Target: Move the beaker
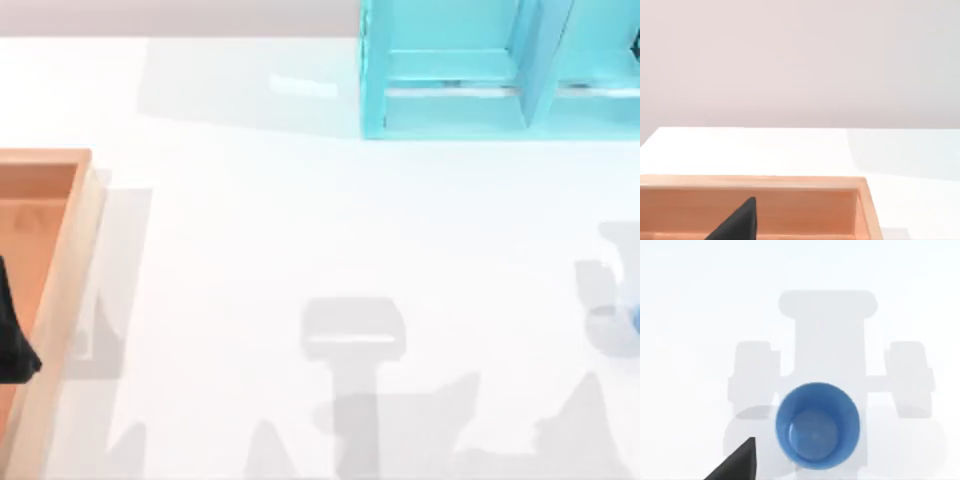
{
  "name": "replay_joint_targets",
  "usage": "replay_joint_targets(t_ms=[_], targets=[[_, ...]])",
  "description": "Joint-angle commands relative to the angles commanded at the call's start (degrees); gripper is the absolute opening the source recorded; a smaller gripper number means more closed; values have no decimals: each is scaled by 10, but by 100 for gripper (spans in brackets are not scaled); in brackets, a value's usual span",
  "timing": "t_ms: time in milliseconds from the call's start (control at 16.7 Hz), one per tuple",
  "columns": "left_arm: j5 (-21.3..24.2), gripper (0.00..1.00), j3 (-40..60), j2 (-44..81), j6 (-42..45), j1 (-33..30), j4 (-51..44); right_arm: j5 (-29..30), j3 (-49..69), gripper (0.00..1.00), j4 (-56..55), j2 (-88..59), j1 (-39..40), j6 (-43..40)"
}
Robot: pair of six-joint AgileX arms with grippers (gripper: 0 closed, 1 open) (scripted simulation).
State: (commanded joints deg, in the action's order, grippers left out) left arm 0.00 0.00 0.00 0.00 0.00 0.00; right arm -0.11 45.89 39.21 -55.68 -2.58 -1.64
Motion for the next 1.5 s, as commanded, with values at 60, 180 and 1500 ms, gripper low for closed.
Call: replay_joint_targets(t_ms=[60,180,1500], targets=[[0,100,0,0,0,0,0,0,39,100,35,-49,-2,-2],[0,100,0,0,0,0,0,-1,114,100,102,-144,-6,-6],[0,100,0,0,0,0,0,1,251,100,182,-474,-14,-16]])
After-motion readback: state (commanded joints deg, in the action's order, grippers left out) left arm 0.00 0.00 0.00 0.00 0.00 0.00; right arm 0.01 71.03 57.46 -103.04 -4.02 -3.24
